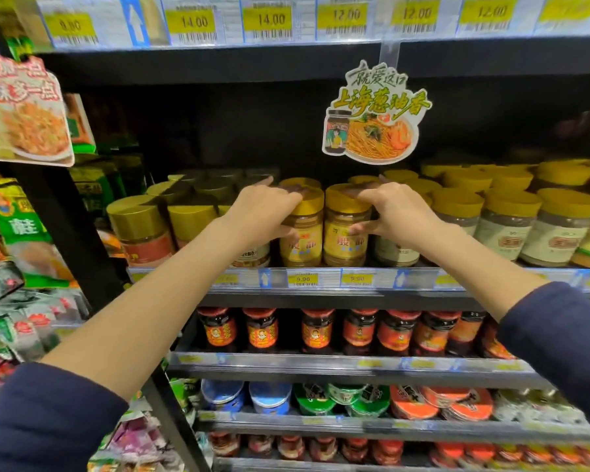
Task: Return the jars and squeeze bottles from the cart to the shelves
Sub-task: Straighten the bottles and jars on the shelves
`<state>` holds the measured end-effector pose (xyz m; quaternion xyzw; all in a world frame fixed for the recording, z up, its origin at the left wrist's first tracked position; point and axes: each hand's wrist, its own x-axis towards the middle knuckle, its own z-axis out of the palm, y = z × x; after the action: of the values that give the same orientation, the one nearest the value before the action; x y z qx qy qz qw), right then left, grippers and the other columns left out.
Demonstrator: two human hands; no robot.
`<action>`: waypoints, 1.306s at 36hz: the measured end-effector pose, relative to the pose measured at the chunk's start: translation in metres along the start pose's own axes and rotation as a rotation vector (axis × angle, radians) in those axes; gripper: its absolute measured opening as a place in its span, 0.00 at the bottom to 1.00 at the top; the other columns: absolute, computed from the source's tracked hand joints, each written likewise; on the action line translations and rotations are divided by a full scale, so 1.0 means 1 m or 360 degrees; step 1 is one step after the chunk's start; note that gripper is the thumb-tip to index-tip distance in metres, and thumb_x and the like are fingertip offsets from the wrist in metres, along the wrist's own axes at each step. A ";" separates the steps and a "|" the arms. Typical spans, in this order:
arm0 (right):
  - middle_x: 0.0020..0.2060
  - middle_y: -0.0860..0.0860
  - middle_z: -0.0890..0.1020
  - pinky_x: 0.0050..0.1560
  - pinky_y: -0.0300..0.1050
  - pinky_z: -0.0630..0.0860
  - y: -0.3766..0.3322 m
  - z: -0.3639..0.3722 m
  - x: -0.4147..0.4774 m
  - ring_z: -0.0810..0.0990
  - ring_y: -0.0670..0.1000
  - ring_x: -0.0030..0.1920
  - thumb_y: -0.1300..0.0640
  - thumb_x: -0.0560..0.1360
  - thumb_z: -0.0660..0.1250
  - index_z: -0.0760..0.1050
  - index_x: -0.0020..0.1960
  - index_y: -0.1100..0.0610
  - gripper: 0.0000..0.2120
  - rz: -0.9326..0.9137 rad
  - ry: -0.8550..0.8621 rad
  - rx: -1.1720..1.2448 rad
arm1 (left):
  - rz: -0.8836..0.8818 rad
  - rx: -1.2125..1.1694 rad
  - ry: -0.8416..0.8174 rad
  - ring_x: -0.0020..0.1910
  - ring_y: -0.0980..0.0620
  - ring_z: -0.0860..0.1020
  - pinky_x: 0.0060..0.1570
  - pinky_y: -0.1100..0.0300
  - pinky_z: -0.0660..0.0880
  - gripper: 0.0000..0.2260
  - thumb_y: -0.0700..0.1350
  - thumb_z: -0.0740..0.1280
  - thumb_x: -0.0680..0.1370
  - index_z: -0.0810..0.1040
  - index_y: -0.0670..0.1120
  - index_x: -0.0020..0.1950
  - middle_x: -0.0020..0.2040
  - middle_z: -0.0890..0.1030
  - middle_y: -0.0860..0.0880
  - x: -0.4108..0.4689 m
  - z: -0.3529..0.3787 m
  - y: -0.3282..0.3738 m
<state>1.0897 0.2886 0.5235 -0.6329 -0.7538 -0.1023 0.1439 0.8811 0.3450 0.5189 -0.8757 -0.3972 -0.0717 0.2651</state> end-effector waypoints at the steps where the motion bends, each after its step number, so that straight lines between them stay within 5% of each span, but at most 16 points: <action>1: 0.60 0.56 0.79 0.63 0.55 0.71 0.001 0.001 0.001 0.75 0.59 0.61 0.45 0.68 0.72 0.71 0.66 0.54 0.30 0.0006 -0.0008 0.0007 | -0.0009 -0.0009 -0.0002 0.56 0.47 0.79 0.70 0.52 0.61 0.17 0.55 0.67 0.75 0.72 0.45 0.56 0.54 0.81 0.45 0.000 0.000 0.001; 10: 0.66 0.56 0.74 0.62 0.54 0.72 0.003 0.001 0.001 0.71 0.60 0.66 0.45 0.70 0.70 0.66 0.70 0.53 0.32 -0.0022 -0.0014 -0.0022 | -0.0052 0.0033 -0.0006 0.66 0.47 0.73 0.71 0.52 0.59 0.28 0.55 0.65 0.76 0.64 0.44 0.72 0.66 0.75 0.44 -0.001 -0.004 0.006; 16: 0.64 0.58 0.74 0.65 0.51 0.66 0.001 -0.004 -0.004 0.70 0.58 0.66 0.43 0.69 0.71 0.62 0.72 0.53 0.36 -0.0107 0.0103 0.0049 | -0.0095 -0.0125 0.0021 0.75 0.48 0.60 0.72 0.50 0.56 0.37 0.55 0.68 0.74 0.53 0.47 0.76 0.77 0.57 0.45 -0.018 -0.010 -0.006; 24: 0.71 0.52 0.68 0.69 0.49 0.64 -0.038 0.002 0.018 0.66 0.54 0.70 0.41 0.68 0.70 0.61 0.73 0.51 0.38 -0.0354 0.0152 0.0105 | -0.0313 -0.0161 0.0000 0.74 0.49 0.61 0.73 0.52 0.56 0.37 0.53 0.70 0.73 0.56 0.47 0.76 0.76 0.61 0.47 -0.072 -0.017 -0.042; 32: 0.70 0.54 0.68 0.75 0.52 0.45 -0.097 0.014 0.033 0.64 0.52 0.72 0.44 0.70 0.70 0.62 0.72 0.52 0.35 -0.0509 0.0122 0.0068 | -0.0362 -0.0133 -0.0095 0.74 0.49 0.60 0.73 0.53 0.56 0.38 0.52 0.71 0.72 0.55 0.46 0.76 0.76 0.60 0.46 -0.098 -0.006 -0.081; 47: 0.65 0.54 0.74 0.75 0.52 0.45 -0.150 0.023 0.046 0.72 0.54 0.66 0.46 0.73 0.67 0.65 0.71 0.51 0.29 -0.0314 0.0043 -0.0297 | -0.0270 -0.0125 -0.0216 0.66 0.46 0.72 0.59 0.53 0.69 0.28 0.54 0.68 0.75 0.64 0.49 0.71 0.68 0.73 0.48 -0.094 0.003 -0.103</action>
<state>0.9330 0.3126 0.5220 -0.5650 -0.7975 -0.1943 0.0838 0.7423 0.3408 0.5272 -0.8515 -0.4838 -0.0501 0.1960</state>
